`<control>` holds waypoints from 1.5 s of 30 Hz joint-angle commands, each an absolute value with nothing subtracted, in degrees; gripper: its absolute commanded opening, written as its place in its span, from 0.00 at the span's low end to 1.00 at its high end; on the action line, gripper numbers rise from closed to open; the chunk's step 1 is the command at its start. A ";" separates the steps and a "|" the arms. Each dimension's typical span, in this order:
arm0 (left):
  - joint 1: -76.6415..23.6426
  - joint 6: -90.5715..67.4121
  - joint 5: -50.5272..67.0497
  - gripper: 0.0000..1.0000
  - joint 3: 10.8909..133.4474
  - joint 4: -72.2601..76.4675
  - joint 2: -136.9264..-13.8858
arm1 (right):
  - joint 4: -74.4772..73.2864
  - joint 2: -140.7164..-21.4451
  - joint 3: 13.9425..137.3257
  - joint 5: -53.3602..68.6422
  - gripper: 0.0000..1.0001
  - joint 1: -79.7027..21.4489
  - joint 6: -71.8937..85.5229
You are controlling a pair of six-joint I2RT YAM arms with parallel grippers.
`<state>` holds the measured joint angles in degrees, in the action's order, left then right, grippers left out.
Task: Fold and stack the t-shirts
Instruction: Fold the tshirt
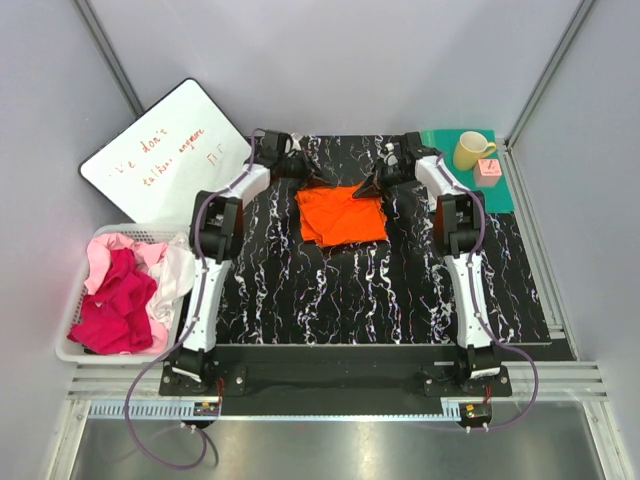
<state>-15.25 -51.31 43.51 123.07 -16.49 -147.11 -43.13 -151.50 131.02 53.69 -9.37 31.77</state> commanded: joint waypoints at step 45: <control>-18.64 -48.61 50.36 0.00 78.05 -3.60 -128.50 | -41.66 -140.97 114.43 52.91 0.00 -9.76 29.88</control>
<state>-19.73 -50.02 51.03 79.29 -1.85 -129.05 -42.81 -139.57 113.12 52.14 -9.39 31.03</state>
